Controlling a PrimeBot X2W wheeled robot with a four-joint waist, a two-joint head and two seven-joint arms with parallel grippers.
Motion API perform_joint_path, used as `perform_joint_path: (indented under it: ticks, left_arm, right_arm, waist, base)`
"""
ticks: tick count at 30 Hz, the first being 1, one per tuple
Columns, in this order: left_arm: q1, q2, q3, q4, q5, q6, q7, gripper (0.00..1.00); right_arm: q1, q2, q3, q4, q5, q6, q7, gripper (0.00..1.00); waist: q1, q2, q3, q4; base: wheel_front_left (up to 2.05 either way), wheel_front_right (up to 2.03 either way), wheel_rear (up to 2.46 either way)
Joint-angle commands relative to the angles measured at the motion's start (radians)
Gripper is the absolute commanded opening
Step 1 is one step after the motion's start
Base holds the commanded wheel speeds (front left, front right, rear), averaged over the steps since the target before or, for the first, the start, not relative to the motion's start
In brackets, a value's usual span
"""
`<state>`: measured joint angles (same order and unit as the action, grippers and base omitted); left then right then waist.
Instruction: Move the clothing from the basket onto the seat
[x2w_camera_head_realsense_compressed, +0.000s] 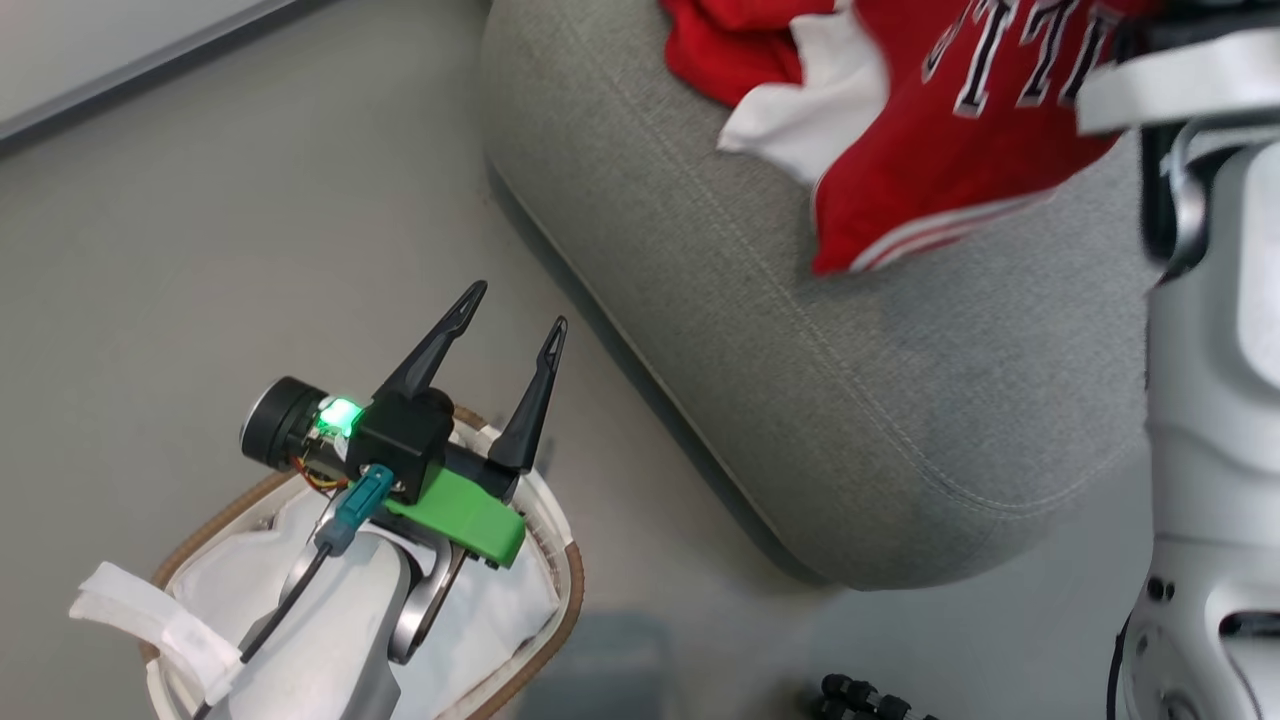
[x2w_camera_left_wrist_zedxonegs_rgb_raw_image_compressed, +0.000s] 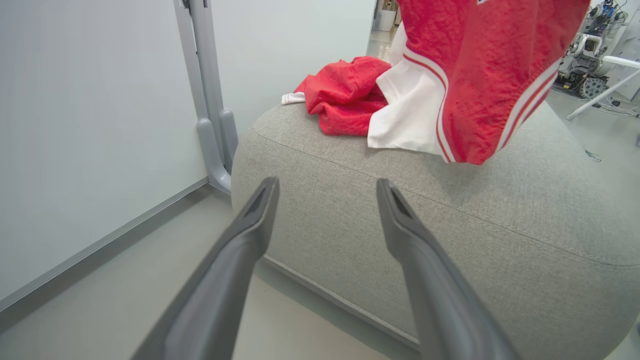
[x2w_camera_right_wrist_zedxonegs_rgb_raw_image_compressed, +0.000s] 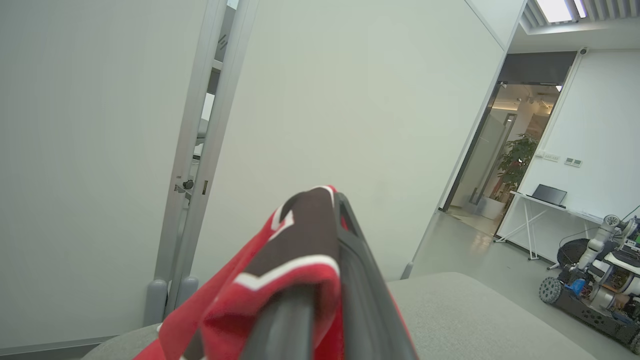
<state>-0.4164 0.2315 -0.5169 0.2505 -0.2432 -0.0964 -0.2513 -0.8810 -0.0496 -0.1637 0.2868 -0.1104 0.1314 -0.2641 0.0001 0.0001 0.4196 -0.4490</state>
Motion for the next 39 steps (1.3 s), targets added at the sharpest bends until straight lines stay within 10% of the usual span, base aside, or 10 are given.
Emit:
perform_joint_path:
  ticks: [1, 11, 26, 30, 32, 39]
  left_arm:
    - [-0.025, 0.007, -0.001, -0.009, 0.009, -0.003, 0.002, 1.00]
    - [-0.084, 0.017, -0.027, -0.061, 0.034, -0.006, 0.026, 1.00]
    - [-0.133, 0.031, -0.047, -0.122, 0.046, 0.009, 0.054, 1.00]
    - [-0.127, 0.034, -0.044, -0.114, 0.035, 0.012, 0.054, 1.00]
    - [-0.124, 0.034, -0.041, -0.109, 0.029, 0.015, 0.051, 1.00]
    - [-0.102, 0.019, -0.025, -0.082, 0.007, 0.030, 0.025, 1.00]
  right_arm:
    - [-0.039, -0.002, -0.020, 0.009, -0.017, -0.001, 0.000, 0.00]
    - [-0.230, -0.058, -0.189, 0.032, -0.113, -0.001, 0.000, 0.00]
    - [-0.042, -0.013, -0.324, 0.168, -0.138, -0.001, 0.000, 0.00]
    - [-0.001, -0.006, -0.313, 0.201, -0.138, -0.001, 0.000, 0.45]
    - [0.014, -0.004, -0.303, 0.210, -0.135, -0.001, 0.000, 1.00]
    - [0.088, -0.002, -0.277, 0.195, -0.138, -0.001, 0.000, 1.00]
  waist:
    - [-0.0001, -0.0001, 0.052, 0.049]
    - [-0.0001, -0.0001, 0.167, 0.137]
    - [-0.0001, -0.0001, 0.267, 0.189]
    - [-0.0001, -0.0001, 0.255, 0.180]
    - [-0.0001, -0.0001, 0.246, 0.176]
    - [-0.0001, -0.0001, 0.190, 0.178]
  base:
    - [0.00, 0.00, 0.00]
    - [0.00, 0.00, 0.00]
    - [0.00, 0.00, 0.00]
    - [0.00, 0.00, 0.00]
    - [0.00, 0.00, 0.00]
    - [0.00, 0.00, 0.00]
